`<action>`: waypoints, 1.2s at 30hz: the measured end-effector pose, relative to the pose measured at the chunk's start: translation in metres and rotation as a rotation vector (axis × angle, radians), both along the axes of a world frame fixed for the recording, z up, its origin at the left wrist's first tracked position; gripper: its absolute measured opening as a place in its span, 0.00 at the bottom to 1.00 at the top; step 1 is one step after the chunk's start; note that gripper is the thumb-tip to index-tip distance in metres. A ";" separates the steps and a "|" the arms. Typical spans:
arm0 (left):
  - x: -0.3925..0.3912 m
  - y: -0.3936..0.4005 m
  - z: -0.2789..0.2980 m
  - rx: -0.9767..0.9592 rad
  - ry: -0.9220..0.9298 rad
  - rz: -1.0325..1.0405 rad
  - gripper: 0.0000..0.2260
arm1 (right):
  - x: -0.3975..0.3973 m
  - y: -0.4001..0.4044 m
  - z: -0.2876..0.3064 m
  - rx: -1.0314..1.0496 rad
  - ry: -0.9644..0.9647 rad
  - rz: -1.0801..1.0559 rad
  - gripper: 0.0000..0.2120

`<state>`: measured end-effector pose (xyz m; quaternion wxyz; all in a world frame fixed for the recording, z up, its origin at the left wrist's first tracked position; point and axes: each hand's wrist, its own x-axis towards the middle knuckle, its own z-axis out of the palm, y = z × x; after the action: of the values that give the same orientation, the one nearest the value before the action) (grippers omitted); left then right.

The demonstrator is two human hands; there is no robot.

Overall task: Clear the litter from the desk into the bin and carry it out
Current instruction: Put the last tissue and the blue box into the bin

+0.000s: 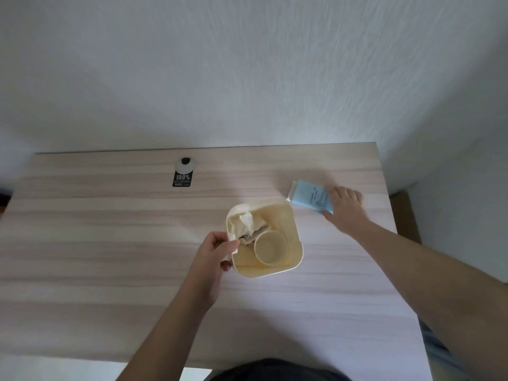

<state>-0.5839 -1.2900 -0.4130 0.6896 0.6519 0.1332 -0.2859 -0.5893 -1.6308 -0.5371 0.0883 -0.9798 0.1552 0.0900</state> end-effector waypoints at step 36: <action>-0.020 0.096 0.014 -0.077 0.035 -0.204 0.08 | -0.104 0.205 0.200 1.724 -0.630 -0.187 0.15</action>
<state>-0.6039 -1.1941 -0.3990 0.6790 0.6301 0.0674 -0.3708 -0.6929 -1.4260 -0.3367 0.8325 -0.5380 0.0819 -0.1042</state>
